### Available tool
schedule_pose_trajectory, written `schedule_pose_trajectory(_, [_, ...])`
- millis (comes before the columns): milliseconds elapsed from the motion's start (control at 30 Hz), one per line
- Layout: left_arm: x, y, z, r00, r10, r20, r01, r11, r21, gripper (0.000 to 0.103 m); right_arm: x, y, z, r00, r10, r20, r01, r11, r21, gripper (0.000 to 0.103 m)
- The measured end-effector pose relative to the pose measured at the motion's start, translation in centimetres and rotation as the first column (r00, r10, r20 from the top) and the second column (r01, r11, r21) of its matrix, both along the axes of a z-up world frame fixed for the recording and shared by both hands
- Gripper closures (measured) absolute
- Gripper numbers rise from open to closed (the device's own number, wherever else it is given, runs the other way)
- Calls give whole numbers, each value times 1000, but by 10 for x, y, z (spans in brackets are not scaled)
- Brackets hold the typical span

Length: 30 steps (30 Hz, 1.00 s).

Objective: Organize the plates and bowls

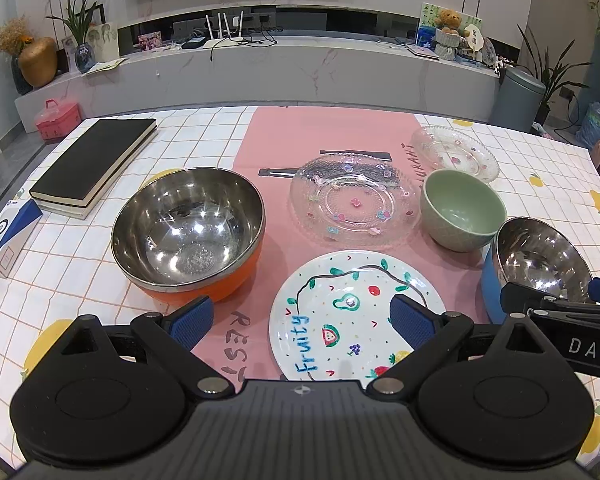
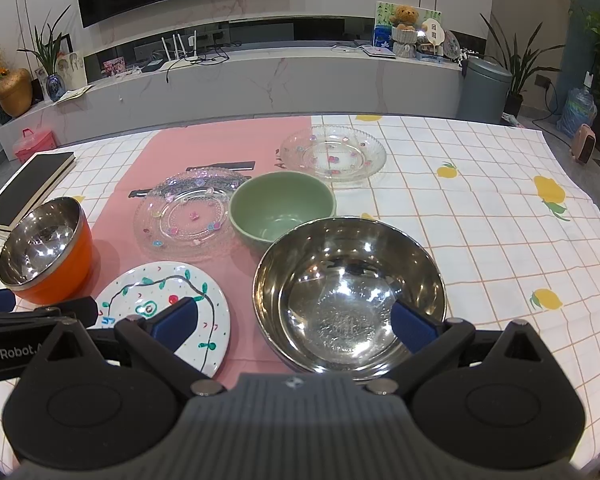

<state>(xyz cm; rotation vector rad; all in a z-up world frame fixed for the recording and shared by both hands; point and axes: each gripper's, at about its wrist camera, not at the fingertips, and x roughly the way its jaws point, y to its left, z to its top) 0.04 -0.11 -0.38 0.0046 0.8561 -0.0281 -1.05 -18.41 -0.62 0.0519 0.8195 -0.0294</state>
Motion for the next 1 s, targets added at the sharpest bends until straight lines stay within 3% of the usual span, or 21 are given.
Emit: schedule_pose_trajectory(1000, [-2,1,-1,1000,0,0,0,1000,6,0,1,0,-2,1000,0,-6,0,1000,2,2])
